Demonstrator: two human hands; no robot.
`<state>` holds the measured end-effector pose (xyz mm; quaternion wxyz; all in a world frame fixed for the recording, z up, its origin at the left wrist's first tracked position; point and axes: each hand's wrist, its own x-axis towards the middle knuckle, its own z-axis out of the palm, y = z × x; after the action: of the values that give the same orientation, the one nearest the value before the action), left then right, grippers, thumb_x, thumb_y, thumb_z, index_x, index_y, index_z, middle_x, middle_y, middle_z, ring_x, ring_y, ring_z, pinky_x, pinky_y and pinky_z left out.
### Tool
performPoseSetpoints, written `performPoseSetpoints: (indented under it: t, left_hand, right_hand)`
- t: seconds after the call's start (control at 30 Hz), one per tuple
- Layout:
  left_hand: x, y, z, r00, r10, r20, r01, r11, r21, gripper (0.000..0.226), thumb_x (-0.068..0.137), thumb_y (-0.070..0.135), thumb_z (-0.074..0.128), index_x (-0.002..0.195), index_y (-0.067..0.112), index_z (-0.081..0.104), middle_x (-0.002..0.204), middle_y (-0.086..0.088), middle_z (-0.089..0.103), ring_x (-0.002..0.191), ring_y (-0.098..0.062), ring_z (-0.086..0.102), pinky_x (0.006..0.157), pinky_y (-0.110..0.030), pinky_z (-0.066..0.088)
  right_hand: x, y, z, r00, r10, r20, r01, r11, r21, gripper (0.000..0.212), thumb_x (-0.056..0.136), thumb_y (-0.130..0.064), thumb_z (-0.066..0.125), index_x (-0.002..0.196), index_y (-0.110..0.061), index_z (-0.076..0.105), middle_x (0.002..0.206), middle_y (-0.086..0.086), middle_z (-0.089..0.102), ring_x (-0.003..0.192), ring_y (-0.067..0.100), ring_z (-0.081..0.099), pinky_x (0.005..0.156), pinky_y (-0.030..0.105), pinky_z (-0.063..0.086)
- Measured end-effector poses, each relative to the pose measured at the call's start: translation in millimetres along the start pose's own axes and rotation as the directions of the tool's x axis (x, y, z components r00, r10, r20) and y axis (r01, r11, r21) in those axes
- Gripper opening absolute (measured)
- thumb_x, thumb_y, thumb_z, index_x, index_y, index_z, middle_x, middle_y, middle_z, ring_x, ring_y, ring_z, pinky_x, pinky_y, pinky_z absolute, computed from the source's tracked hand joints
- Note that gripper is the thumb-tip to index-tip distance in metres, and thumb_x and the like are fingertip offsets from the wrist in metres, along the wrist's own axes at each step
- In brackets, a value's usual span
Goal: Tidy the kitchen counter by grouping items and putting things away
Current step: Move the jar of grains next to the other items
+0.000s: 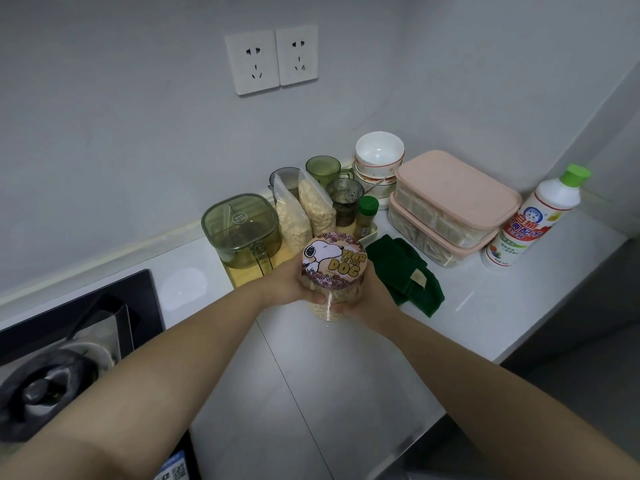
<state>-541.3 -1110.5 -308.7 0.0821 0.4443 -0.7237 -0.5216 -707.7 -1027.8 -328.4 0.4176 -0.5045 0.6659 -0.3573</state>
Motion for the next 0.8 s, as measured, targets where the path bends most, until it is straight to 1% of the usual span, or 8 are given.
performPoseSetpoints:
  t: [0.07,0.13,0.23,0.3,0.4,0.47,0.63,0.8]
  left_hand:
    - [-3.2,5.7,1.6,0.999,0.013,-0.038,-0.011,0.997,0.071,0.094,0.065,0.005,0.085,0.142,0.018,0.032,0.127,0.010,0.049,0.121,-0.010,0.043,0.098,-0.018,0.032]
    - [-7.6,10.7,3.7,0.997,0.007,-0.079,0.003,0.991,0.134,0.094,0.064,0.008,0.086,0.142,0.018,0.034,0.126,0.011,0.049,0.119,-0.008,0.044,0.099,-0.018,0.032]
    - [-16.7,15.1,5.3,0.991,0.005,-0.133,0.014,0.991,0.136,0.100,0.060,0.015,0.089,0.143,0.020,0.033,0.134,0.006,0.052,0.125,-0.016,0.047,0.109,-0.035,0.035]
    - [-26.5,22.8,4.0,0.982,0.012,-0.187,0.016,0.989,0.146,0.103,0.060,0.018,0.089,0.145,0.021,0.031,0.137,0.003,0.051,0.127,-0.019,0.047,0.110,-0.040,0.036]
    - [-43.7,37.1,3.5,0.970,0.050,-0.240,0.000,0.979,0.205,0.098,0.069,0.020,0.084,0.148,0.018,0.027,0.141,-0.001,0.047,0.128,-0.020,0.045,0.108,-0.032,0.036]
    - [-58.9,46.5,3.5,0.962,0.081,-0.260,-0.011,0.965,0.261,0.089,0.076,0.022,0.079,0.148,0.017,0.027,0.143,-0.003,0.045,0.130,-0.021,0.043,0.104,-0.027,0.034]
    - [-92.2,72.1,1.1,0.909,0.240,-0.341,-0.069,0.893,0.445,0.071,0.087,0.025,0.066,0.146,0.014,0.030,0.148,-0.005,0.038,0.135,-0.022,0.037,0.108,-0.027,0.029]
    - [-131.5,110.5,-7.9,0.800,0.461,-0.385,-0.119,0.749,0.652,0.059,0.092,0.024,0.054,0.146,0.017,0.031,0.151,-0.004,0.033,0.138,-0.021,0.029,0.113,-0.032,0.026]
  right_hand:
    - [-1.6,-2.4,-4.1,1.000,-0.005,0.029,0.006,1.000,-0.029,0.104,0.056,-0.004,0.087,0.139,-0.019,0.026,0.126,-0.010,0.050,0.120,0.012,0.048,0.100,0.028,0.041]
    - [-5.7,-7.3,-11.6,0.997,-0.007,0.074,0.013,0.997,-0.082,0.103,0.061,-0.005,0.084,0.143,-0.018,0.022,0.129,-0.009,0.047,0.120,0.009,0.046,0.098,0.025,0.040]
    - [-12.0,-12.3,-24.5,0.994,0.006,0.108,0.015,0.981,-0.193,0.095,0.072,-0.008,0.077,0.147,-0.016,0.020,0.132,-0.004,0.048,0.121,0.015,0.048,0.091,0.024,0.043]
    - [-16.4,-17.8,-32.4,0.997,0.002,0.072,0.015,0.972,-0.235,0.083,0.079,-0.008,0.072,0.146,-0.014,0.023,0.134,0.002,0.049,0.119,0.019,0.051,0.089,0.024,0.044]
    - [-25.3,-31.7,-40.5,1.000,-0.012,0.016,0.016,0.965,-0.263,0.074,0.083,-0.013,0.069,0.144,-0.013,0.027,0.132,0.003,0.051,0.107,0.014,0.049,0.083,0.023,0.039]
    - [-34.4,-43.4,-41.8,0.999,-0.040,-0.004,0.038,0.966,-0.254,0.074,0.084,-0.014,0.069,0.145,-0.014,0.026,0.135,0.002,0.049,0.118,0.017,0.049,0.088,0.022,0.037]
    - [-57.8,-81.6,-47.6,0.986,-0.161,-0.054,0.125,0.903,-0.411,0.072,0.086,-0.017,0.066,0.146,-0.011,0.028,0.144,0.005,0.044,0.128,0.021,0.045,0.099,0.025,0.035]
    - [-90.9,-132.1,-58.3,0.934,-0.341,-0.104,0.249,0.834,-0.492,0.069,0.083,-0.012,0.063,0.144,-0.008,0.032,0.144,0.012,0.042,0.133,0.026,0.039,0.108,0.032,0.032]
